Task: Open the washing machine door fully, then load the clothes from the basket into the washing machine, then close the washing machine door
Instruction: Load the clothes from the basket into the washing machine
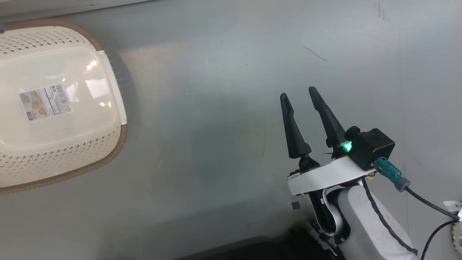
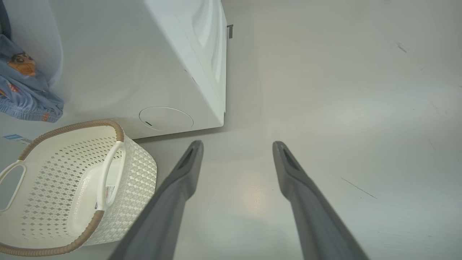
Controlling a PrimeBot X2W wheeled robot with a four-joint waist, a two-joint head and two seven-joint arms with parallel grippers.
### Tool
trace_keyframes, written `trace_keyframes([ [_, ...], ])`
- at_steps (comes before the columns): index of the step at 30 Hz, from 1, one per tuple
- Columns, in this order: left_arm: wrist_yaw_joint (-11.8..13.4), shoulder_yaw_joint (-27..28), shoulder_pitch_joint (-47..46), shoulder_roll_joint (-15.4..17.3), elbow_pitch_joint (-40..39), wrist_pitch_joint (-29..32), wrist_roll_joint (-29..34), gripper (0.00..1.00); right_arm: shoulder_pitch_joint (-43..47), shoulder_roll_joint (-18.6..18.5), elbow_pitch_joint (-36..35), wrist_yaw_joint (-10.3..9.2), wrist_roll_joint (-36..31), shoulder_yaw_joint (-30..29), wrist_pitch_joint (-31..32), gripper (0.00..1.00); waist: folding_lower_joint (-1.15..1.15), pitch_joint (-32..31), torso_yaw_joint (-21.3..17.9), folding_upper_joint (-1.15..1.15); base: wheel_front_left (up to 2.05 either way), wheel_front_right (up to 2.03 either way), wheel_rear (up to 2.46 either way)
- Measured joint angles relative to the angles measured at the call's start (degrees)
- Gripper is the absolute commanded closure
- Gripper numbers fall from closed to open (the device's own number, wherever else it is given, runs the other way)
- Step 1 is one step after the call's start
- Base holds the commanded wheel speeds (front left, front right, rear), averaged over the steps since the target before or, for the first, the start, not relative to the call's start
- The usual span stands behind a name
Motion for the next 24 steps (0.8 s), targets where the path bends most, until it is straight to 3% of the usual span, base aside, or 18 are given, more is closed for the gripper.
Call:
trace_keyframes([
  [10, 0.0, -1.5, 3.3, -2.8, 3.2, -4.3, -2.1, 0.00, -0.7, -0.1, 1.0, -0.40, -0.6, -2.0, 0.0, 0.00, 0.00, -3.1, 2.9, 0.00, 0.00, 0.00, 0.00],
  [24, -0.2, -2.9, 11.1, -3.9, 5.1, -7.6, -3.8, 0.00, -0.9, -0.1, 3.1, -0.36, -1.7, -3.1, 0.0, 0.00, 0.00, -8.1, 6.0, 0.00, 0.00, 0.00, 0.00],
])
